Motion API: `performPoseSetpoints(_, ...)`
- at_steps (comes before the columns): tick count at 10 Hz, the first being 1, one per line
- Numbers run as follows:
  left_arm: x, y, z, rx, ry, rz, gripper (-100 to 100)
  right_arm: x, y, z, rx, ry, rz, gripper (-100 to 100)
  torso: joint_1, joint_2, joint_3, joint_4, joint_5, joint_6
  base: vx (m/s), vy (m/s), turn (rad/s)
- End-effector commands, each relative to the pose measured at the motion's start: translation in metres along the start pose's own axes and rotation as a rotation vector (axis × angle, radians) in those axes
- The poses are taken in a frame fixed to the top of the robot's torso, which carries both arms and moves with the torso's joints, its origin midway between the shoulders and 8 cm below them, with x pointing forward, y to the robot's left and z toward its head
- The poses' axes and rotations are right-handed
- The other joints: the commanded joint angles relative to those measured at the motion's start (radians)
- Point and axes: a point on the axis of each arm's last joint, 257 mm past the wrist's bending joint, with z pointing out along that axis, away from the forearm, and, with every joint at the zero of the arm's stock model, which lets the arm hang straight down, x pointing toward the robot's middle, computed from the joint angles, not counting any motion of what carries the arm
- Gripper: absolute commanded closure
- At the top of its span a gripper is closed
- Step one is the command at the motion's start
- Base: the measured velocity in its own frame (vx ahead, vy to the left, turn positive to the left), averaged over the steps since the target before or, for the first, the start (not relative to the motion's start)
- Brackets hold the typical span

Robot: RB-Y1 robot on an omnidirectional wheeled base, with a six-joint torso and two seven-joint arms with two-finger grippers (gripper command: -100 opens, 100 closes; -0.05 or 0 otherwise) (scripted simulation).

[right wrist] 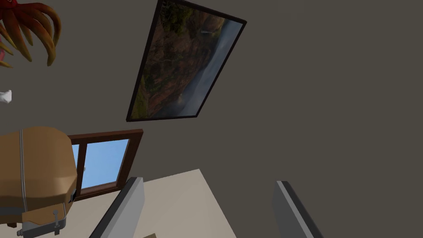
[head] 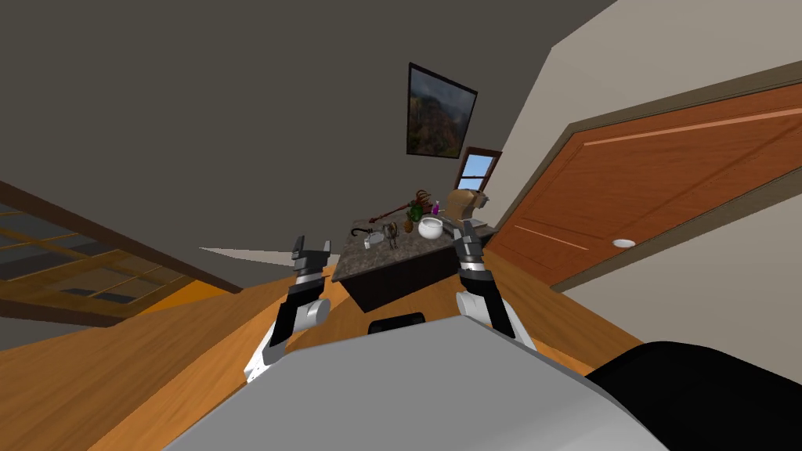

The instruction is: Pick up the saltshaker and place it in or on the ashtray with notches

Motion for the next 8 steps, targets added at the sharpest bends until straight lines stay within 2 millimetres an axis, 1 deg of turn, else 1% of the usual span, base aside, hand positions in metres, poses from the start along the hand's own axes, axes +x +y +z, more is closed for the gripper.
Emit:
performPoseSetpoints(1, -0.013, 0.011, 0.0, -0.009, -0.034, -0.054, -100, 0.0, 0.0, 0.0, 0.0, 0.0, 0.0, 0, 0.0, 0.0, 0.0, 0.0, 0.0, 0.0, -0.057, -0.059, -0.092)
performPoseSetpoints(2, -0.015, 0.015, -0.002, -0.017, -0.039, -0.053, -100, 0.0, 0.0, 0.0, 0.0, 0.0, 0.0, 0, -0.001, 0.0, 0.0, 0.0, 0.0, 0.0, -0.031, -0.041, -0.037)
performPoseSetpoints(4, -0.032, 0.03, 0.0, -0.027, -0.083, -0.124, -100, 0.0, 0.0, 0.0, 0.0, 0.0, 0.0, 0, 0.001, -0.002, -0.001, 0.0, 0.0, 0.0, -0.013, -0.04, -0.1)
performPoseSetpoints(5, -0.035, 0.035, -0.002, -0.04, -0.09, -0.122, -100, 0.0, 0.0, 0.0, 0.0, 0.0, 0.0, 0, 0.001, -0.003, -0.002, -0.001, 0.0, 0.0, -0.006, -0.026, -0.029)
performPoseSetpoints(7, -0.051, 0.051, -0.001, -0.052, -0.138, -0.199, -100, 0.0, 0.0, 0.0, 0.0, 0.0, 0.0, 0, 0.002, -0.004, -0.002, -0.001, 0.0, 0.0, -0.001, -0.032, -0.096)
performPoseSetpoints(8, -0.054, 0.057, -0.005, -0.065, -0.146, -0.197, -100, 0.0, 0.0, 0.0, 0.0, 0.0, 0.0, 0, 0.001, -0.004, -0.002, -0.001, 0.0, 0.0, 0.0, -0.027, -0.031)
